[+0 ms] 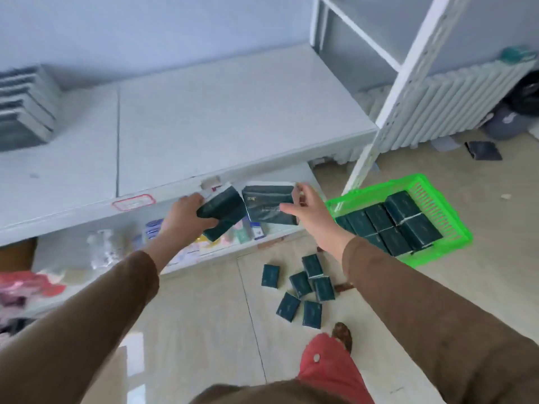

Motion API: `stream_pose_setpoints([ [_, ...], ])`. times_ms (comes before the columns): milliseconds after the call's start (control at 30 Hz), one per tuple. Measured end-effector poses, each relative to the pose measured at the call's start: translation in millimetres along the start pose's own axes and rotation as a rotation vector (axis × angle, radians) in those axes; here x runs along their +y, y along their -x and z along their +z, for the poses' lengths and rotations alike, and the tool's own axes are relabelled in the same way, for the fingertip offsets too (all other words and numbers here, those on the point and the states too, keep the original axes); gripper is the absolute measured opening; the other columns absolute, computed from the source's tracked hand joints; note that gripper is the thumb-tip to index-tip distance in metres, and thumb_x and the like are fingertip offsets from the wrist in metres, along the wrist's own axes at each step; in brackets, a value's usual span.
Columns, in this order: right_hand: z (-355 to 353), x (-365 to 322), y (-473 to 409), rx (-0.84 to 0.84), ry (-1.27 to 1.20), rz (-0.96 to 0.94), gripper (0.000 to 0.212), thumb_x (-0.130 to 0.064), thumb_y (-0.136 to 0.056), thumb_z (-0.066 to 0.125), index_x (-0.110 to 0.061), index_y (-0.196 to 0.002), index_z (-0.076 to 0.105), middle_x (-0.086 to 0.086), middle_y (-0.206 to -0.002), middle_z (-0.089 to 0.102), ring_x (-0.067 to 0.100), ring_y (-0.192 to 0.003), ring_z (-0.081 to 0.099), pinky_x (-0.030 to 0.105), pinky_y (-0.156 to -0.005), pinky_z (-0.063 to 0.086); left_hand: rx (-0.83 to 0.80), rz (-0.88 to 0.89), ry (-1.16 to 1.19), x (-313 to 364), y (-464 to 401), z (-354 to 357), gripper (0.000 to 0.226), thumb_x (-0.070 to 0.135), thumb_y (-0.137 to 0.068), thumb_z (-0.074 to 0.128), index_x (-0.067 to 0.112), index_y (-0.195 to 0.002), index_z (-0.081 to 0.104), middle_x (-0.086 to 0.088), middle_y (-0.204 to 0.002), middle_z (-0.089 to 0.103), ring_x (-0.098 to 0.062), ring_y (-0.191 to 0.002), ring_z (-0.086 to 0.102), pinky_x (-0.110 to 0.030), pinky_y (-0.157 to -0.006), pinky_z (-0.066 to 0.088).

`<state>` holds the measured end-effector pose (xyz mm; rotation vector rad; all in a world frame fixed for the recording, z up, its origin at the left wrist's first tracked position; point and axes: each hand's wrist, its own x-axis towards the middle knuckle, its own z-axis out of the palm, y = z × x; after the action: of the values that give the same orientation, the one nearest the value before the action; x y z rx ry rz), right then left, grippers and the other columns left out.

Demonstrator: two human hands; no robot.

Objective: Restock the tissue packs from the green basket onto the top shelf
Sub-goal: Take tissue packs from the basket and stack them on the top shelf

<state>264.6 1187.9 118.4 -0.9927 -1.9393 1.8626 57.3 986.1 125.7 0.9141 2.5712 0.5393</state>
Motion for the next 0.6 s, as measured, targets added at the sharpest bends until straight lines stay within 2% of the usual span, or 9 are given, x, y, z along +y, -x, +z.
stream_pose_setpoints([
  [67, 52.9, -31.0, -0.8, -0.072, 0.007, -0.045, 0.034, -0.022, -0.083, 0.078, -0.030, -0.105, 0.053, -0.009, -0.088, 0.054, 0.008, -0.075, 0.053, 0.026, -0.065, 0.039, 0.044, -0.056, 0.047, -47.8, 21.3, -44.7, 0.032, 0.030, -0.072, 0.079, 0.019, -0.085, 0.052, -0.001, -0.082, 0.056, -0.026, -0.079, 0.057, -0.033, -0.061, 0.038],
  [200, 145.5, -78.8, -13.2, -0.171, 0.007, -0.092, 0.040, -0.018, -0.086, 0.075, -0.021, -0.120, 0.054, 0.002, -0.113, 0.062, 0.014, -0.102, 0.062, 0.024, -0.075, 0.047, 0.190, -0.137, 0.087, -126.7, 47.2, -117.2, 0.034, 0.033, -0.072, 0.078, 0.026, -0.094, 0.055, -0.001, -0.086, 0.061, -0.023, -0.088, 0.055, -0.036, -0.070, 0.047],
  [300, 205.6, -103.8, -31.4, -0.230, 0.016, -0.129, 0.045, -0.011, -0.086, 0.073, -0.017, -0.125, 0.053, -0.001, -0.117, 0.062, 0.015, -0.109, 0.060, 0.025, -0.089, 0.048, 0.288, -0.149, 0.048, -170.6, 46.5, -158.6, 0.035, 0.031, -0.077, 0.076, 0.026, -0.104, 0.055, -0.001, -0.094, 0.061, -0.019, -0.096, 0.046, -0.035, -0.071, 0.040],
  [433, 277.5, -125.4, -68.7, -0.271, 0.032, -0.170, 0.043, -0.010, -0.084, 0.073, -0.015, -0.122, 0.054, 0.002, -0.117, 0.065, 0.018, -0.109, 0.063, 0.031, -0.094, 0.051, 0.374, -0.171, 0.017, -224.1, 21.9, -207.0, 0.042, 0.027, -0.076, 0.078, 0.024, -0.111, 0.054, -0.002, -0.101, 0.061, -0.020, -0.096, 0.046, -0.034, -0.072, 0.036],
  [600, 357.5, -143.5, -128.4, -0.310, 0.057, -0.237, 0.038, -0.013, -0.084, 0.075, -0.015, -0.117, 0.057, 0.002, -0.114, 0.066, 0.014, -0.101, 0.060, 0.024, -0.085, 0.048, 0.388, -0.200, -0.078, -293.1, -28.8, -261.6, 0.042, 0.029, -0.075, 0.080, 0.024, -0.109, 0.055, -0.003, -0.101, 0.059, -0.025, -0.094, 0.052, -0.037, -0.076, 0.045],
])
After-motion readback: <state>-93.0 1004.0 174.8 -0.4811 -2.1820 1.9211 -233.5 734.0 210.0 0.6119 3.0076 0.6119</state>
